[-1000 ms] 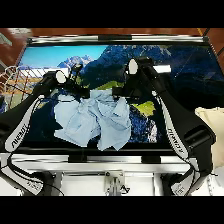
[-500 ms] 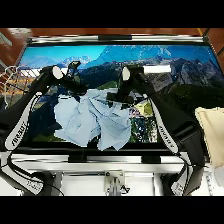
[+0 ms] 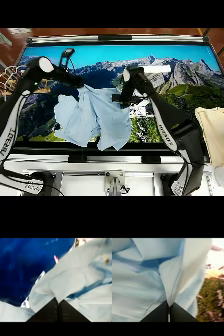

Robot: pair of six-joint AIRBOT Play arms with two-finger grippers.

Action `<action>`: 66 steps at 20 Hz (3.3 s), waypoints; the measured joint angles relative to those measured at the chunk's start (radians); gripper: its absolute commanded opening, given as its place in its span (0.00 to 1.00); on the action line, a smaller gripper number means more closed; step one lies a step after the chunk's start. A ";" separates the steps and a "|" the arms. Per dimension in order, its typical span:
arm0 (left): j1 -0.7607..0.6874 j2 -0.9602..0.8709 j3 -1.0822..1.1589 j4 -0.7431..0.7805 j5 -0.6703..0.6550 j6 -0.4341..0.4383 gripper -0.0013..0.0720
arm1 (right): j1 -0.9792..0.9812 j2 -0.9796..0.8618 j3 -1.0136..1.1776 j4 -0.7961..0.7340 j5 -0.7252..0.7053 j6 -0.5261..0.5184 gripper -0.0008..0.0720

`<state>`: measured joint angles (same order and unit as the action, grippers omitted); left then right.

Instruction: Fold the shirts.

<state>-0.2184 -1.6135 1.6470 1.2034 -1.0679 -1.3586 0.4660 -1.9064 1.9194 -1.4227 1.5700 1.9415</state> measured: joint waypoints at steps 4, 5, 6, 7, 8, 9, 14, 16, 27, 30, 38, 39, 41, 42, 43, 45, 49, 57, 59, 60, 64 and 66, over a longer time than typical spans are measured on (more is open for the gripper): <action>0.000 0.199 0.065 -0.008 0.118 0.002 0.09 | -0.032 0.190 0.138 -0.090 -0.080 -0.155 0.09; 0.000 0.264 0.089 -0.008 0.159 0.003 0.09 | -0.035 0.253 0.159 -0.095 -0.142 -0.180 0.09; 0.000 0.327 0.111 -0.009 0.198 0.003 0.09 | -0.037 0.323 0.176 -0.095 -0.222 -0.201 0.09; 0.000 0.396 0.128 -0.012 0.232 0.004 0.09 | -0.040 0.386 0.187 -0.090 -0.293 -0.216 0.09; 0.000 0.457 0.140 -0.017 0.253 0.004 0.09 | -0.041 0.450 0.196 -0.071 -0.360 -0.230 0.09; 0.000 0.518 0.149 -0.016 0.259 0.004 0.09 | -0.042 0.500 0.201 -0.046 -0.410 -0.244 0.09; 0.000 0.661 0.138 -0.003 0.042 -0.050 0.09 | -0.044 0.638 0.141 0.115 -0.417 -0.291 0.09; 0.000 0.678 0.061 0.000 -0.051 -0.080 0.09 | -0.044 0.634 0.096 0.156 -0.317 -0.298 0.09; -0.044 0.678 -0.688 -0.110 -0.042 -0.068 0.87 | -0.045 0.393 -0.051 0.139 0.067 -0.274 0.09; -0.036 0.671 -0.708 -0.138 -0.006 -0.042 0.87 | -0.029 0.360 -0.067 0.122 0.158 -0.251 0.09; 0.051 0.494 -0.636 -0.114 -0.005 0.004 0.87 | 0.117 0.341 -0.258 -0.051 0.208 -0.204 0.09; 0.034 0.451 -0.634 -0.116 -0.020 0.006 0.87 | 0.122 0.340 -0.271 -0.069 0.196 -0.195 0.09; -0.019 0.365 -0.631 -0.146 -0.040 0.016 0.86 | 0.128 0.340 -0.286 -0.096 0.189 -0.182 0.09; -0.049 0.325 -0.629 -0.160 -0.040 0.021 0.86 | 0.128 0.340 -0.291 -0.104 0.184 -0.177 0.09; -0.074 0.295 -0.629 -0.169 -0.039 0.024 0.86 | 0.128 0.340 -0.294 -0.116 0.177 -0.172 0.09; -0.112 0.250 -0.628 -0.185 -0.011 0.027 0.86 | 0.128 0.340 -0.298 -0.128 0.176 -0.168 0.09; -0.135 0.206 -0.627 -0.198 0.042 0.027 0.85 | 0.128 0.340 -0.302 -0.135 0.172 -0.165 0.09; -0.140 0.157 -0.519 -0.190 0.034 0.021 0.09 | 0.128 0.344 -0.303 -0.113 0.138 -0.165 0.09; -0.126 0.209 -0.423 -0.145 -0.001 0.030 0.09 | 0.127 0.366 -0.302 -0.108 0.122 -0.165 0.09; -0.118 0.246 -0.372 -0.120 -0.017 0.032 0.09 | 0.126 0.382 -0.296 -0.112 0.109 -0.166 0.09; -0.074 0.444 -0.191 0.005 -0.081 0.005 0.09 | 0.117 0.469 -0.220 -0.152 -0.015 -0.166 0.09; -0.064 0.554 -0.156 0.037 -0.116 -0.036 0.09 | 0.116 0.515 -0.158 -0.117 -0.142 -0.173 0.09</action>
<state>-0.2825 -1.0599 1.4906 1.2400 -1.1835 -1.3949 0.5819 -1.3918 1.7615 -1.5402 1.4277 1.7683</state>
